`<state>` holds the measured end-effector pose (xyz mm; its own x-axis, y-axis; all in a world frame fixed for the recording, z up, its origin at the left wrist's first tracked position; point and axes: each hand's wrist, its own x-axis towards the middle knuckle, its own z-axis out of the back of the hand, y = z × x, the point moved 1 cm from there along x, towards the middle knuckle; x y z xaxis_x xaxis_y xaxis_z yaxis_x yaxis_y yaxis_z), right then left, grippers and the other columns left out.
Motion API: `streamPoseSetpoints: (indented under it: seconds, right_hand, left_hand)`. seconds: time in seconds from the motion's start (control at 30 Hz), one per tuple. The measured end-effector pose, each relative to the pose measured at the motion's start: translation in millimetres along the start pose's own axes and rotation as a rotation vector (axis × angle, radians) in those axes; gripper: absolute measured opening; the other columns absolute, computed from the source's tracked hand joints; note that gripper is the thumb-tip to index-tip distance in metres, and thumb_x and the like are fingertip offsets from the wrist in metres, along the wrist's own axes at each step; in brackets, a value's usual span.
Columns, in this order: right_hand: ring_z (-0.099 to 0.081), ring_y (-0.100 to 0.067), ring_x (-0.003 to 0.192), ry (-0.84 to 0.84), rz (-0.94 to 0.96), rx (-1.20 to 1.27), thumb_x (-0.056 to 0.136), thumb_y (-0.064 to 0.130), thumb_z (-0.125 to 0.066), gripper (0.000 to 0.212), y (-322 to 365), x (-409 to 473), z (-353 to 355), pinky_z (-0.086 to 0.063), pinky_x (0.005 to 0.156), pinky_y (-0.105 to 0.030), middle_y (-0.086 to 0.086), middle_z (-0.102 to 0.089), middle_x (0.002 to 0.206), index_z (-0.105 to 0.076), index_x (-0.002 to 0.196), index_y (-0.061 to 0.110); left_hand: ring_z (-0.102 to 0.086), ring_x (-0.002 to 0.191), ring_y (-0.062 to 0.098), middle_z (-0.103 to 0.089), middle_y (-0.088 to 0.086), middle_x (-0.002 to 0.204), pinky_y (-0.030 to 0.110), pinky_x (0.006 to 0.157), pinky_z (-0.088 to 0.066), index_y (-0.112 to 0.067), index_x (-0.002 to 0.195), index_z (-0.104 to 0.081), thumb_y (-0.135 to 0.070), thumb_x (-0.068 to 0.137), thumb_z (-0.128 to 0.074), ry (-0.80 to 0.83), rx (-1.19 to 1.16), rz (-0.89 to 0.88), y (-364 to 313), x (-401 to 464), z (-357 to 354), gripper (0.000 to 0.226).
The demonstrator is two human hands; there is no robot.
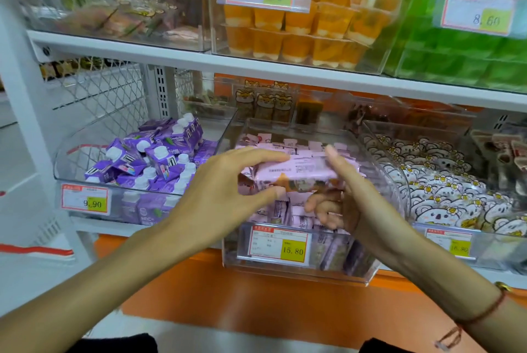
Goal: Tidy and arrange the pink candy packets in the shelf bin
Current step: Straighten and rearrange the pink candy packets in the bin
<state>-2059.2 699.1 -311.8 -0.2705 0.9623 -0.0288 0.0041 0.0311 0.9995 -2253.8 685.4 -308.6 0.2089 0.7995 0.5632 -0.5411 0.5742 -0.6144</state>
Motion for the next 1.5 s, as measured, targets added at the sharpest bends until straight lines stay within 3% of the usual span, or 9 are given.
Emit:
streamPoseSetpoints:
  seconds: [0.1, 0.23, 0.37, 0.57, 0.77, 1.03, 1.2, 1.37, 1.5]
  right_hand:
    - [-0.062, -0.020, 0.056, -0.025, 0.031, 0.122, 0.068, 0.074, -0.049, 0.070, 4, 2, 4, -0.048, 0.044, -0.023, -0.011, -0.069, 0.084, -0.065, 0.102, 0.015]
    - [-0.064, -0.018, 0.079, -0.050, 0.224, 0.006, 0.083, 0.048, -0.057, 0.049, 4, 2, 5, -0.052, 0.064, -0.023, -0.009, -0.064, 0.103, -0.058, 0.120, 0.015]
    - [-0.066, -0.013, 0.079, -0.090, 0.317, -0.070, 0.078, 0.032, -0.064, 0.041, 0, 0, 5, -0.051, 0.069, -0.019, -0.004, -0.069, 0.095, -0.060, 0.115, 0.015]
    - [-0.064, -0.003, 0.081, -0.137, 0.506, -0.210, 0.082, 0.029, -0.062, 0.044, -6, 0, 0, -0.050, 0.081, -0.016, 0.023, -0.064, 0.088, -0.051, 0.122, 0.015]
    - [-0.058, 0.002, 0.077, -0.135, 0.555, -0.326, 0.086, 0.028, -0.057, 0.028, -8, 4, 4, -0.045, 0.074, -0.011, 0.028, -0.057, 0.082, -0.047, 0.112, 0.027]
    - [-0.062, 0.004, 0.098, 0.021, 0.572, -0.414, 0.087, 0.030, -0.059, 0.027, -14, 8, -5, -0.048, 0.075, -0.011, 0.030, -0.060, 0.102, -0.045, 0.110, 0.028]
    - [-0.068, -0.010, 0.092, 0.000, 0.486, -0.200, 0.083, 0.032, -0.059, 0.026, -19, 8, 1, -0.050, 0.078, -0.019, 0.027, -0.062, 0.088, -0.046, 0.105, 0.026]
    - [-0.059, -0.006, 0.095, -0.085, 0.577, -0.756, 0.085, 0.039, -0.065, 0.025, -20, 4, 9, -0.048, 0.080, -0.025, 0.017, -0.060, 0.101, -0.056, 0.104, 0.026]
    - [-0.041, -0.003, 0.109, 0.043, 0.627, -1.172, 0.092, 0.035, -0.057, 0.029, -33, 3, -1, -0.036, 0.089, -0.021, 0.012, -0.053, 0.120, -0.064, 0.117, 0.021]
  left_hand:
    - [-0.062, 0.093, -0.011, -0.066, -0.028, 0.100, 0.012, 0.070, -0.052, -0.036, 0.102, -0.067, -0.031, 0.071, -0.073, 0.025, -0.360, 0.199, 1, 4, 0, 0.031]
    - [-0.060, 0.096, -0.012, -0.068, -0.022, 0.102, 0.004, 0.079, -0.045, -0.029, 0.107, -0.069, -0.040, 0.064, -0.071, 0.042, -0.349, 0.234, 5, 5, 0, 0.044]
    - [-0.060, 0.099, -0.011, -0.069, -0.021, 0.104, 0.003, 0.083, -0.043, -0.030, 0.107, -0.069, -0.039, 0.066, -0.073, 0.054, -0.387, 0.216, 7, 4, -1, 0.043]
    - [-0.060, 0.095, 0.000, -0.065, -0.021, 0.105, 0.032, 0.084, -0.051, -0.038, 0.106, -0.066, -0.050, 0.080, -0.068, 0.189, 0.069, 0.050, 14, -4, -6, 0.029]
    - [-0.047, 0.116, 0.000, -0.050, -0.026, 0.126, 0.026, 0.080, -0.042, -0.041, 0.124, -0.053, -0.047, 0.092, -0.049, 0.403, 0.557, -0.083, 20, -7, -3, 0.033]
    - [-0.061, 0.093, -0.001, -0.065, -0.022, 0.103, 0.030, 0.079, -0.050, -0.040, 0.119, -0.056, -0.027, 0.084, -0.066, 0.285, 0.426, 0.030, 19, -2, 8, 0.038]
    - [-0.060, 0.083, -0.005, -0.065, -0.023, 0.090, 0.026, 0.073, -0.051, -0.039, 0.107, -0.059, -0.024, 0.085, -0.065, 0.284, 0.405, 0.058, 19, -4, 5, 0.028]
    - [-0.057, 0.092, -0.011, -0.058, -0.030, 0.104, 0.017, 0.073, -0.051, -0.045, 0.119, -0.050, -0.021, 0.080, -0.069, 0.218, 0.294, 0.040, 21, -4, 3, 0.049]
    - [-0.050, 0.100, -0.015, -0.054, -0.029, 0.110, 0.021, 0.082, -0.047, -0.043, 0.120, -0.048, -0.025, 0.079, -0.071, 0.193, 0.230, -0.037, 19, -6, -2, 0.050]
